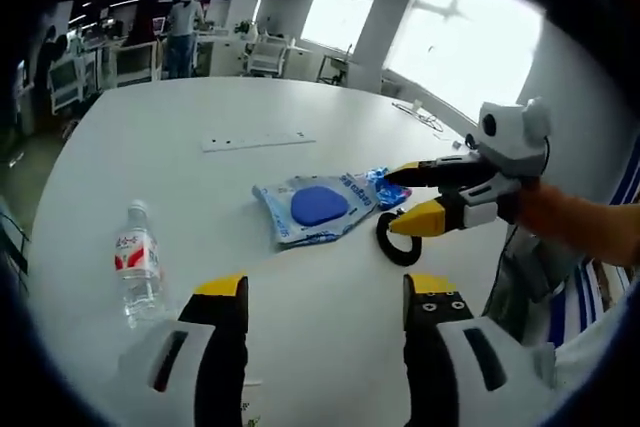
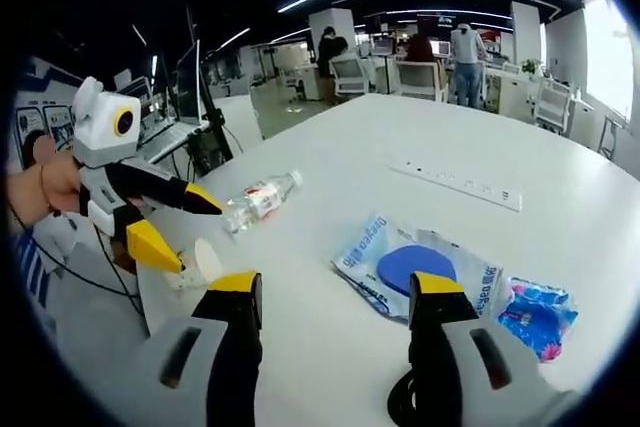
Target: Arrange the tabletop items into an orderly group along one side of the table until the central work area is clear of visible clutter.
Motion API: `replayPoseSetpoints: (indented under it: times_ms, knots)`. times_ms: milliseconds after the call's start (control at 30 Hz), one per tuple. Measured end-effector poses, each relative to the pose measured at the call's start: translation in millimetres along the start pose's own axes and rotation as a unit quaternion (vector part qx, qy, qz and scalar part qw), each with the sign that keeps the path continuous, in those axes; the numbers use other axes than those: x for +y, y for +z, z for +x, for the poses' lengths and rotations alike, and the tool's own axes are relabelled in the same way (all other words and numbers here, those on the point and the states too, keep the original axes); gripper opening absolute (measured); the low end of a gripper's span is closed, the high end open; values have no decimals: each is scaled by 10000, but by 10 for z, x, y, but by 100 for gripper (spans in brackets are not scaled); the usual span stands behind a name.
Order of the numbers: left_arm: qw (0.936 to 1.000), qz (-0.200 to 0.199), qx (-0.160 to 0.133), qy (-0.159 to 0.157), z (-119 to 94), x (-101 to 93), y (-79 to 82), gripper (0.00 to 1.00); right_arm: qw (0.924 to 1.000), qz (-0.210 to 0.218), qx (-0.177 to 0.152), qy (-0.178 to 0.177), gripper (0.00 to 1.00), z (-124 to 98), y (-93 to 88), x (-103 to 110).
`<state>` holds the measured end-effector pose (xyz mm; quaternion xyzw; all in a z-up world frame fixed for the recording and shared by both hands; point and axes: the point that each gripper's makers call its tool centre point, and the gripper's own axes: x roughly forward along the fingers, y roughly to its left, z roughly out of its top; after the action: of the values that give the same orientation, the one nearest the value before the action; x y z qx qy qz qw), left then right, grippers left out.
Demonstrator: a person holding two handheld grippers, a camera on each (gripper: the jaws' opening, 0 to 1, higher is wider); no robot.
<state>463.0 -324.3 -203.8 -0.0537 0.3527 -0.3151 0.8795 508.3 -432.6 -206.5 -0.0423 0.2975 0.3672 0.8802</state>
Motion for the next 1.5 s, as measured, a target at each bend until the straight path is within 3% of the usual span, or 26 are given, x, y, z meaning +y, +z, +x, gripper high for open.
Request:
replayPoseSetpoints:
  times_ms: [867, 1500]
  knots:
    - [9983, -319, -259, 413, -632, 680, -60, 64, 9982, -247, -38, 552, 59, 644, 517, 502]
    - [9970, -476, -356, 497, -651, 1121, -14, 64, 9952, -193, 64, 956, 58, 1214, 749, 716]
